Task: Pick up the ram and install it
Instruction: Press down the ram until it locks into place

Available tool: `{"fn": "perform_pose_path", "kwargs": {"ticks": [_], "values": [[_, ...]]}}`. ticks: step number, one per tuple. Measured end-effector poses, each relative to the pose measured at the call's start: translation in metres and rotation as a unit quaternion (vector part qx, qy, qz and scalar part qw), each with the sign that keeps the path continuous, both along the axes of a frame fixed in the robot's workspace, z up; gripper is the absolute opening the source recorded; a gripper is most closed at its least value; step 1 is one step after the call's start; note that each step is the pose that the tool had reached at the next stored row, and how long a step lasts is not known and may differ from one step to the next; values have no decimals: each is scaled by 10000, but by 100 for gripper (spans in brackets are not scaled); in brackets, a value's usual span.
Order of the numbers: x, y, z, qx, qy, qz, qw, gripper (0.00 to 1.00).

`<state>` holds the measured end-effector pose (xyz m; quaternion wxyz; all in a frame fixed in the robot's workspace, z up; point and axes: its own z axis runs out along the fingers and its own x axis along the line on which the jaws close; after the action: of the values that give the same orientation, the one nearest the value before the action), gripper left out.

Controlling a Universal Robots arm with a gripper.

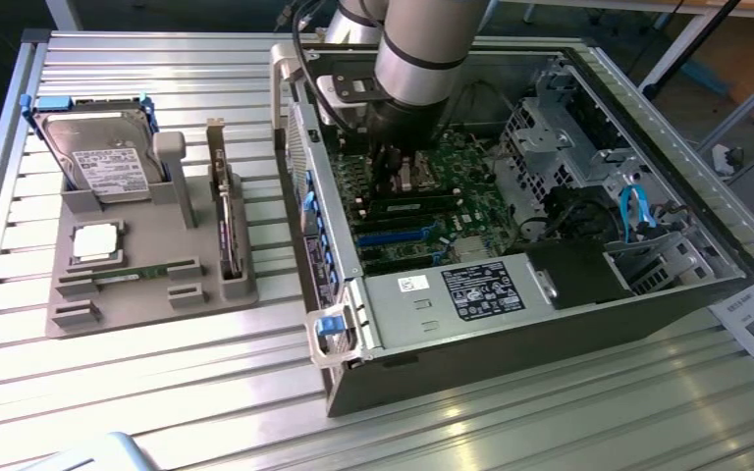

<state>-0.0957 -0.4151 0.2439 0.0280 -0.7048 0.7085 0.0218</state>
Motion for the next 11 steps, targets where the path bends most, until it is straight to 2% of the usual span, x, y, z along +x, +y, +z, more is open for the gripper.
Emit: {"fn": "perform_pose_path", "kwargs": {"ticks": [3, 6, 11], "values": [[24, 0, 2, -2, 2, 1, 10000, 10], [146, 0, 1, -1, 9, 1, 10000, 10], [273, 0, 1, -1, 12, 1, 10000, 10]]}}
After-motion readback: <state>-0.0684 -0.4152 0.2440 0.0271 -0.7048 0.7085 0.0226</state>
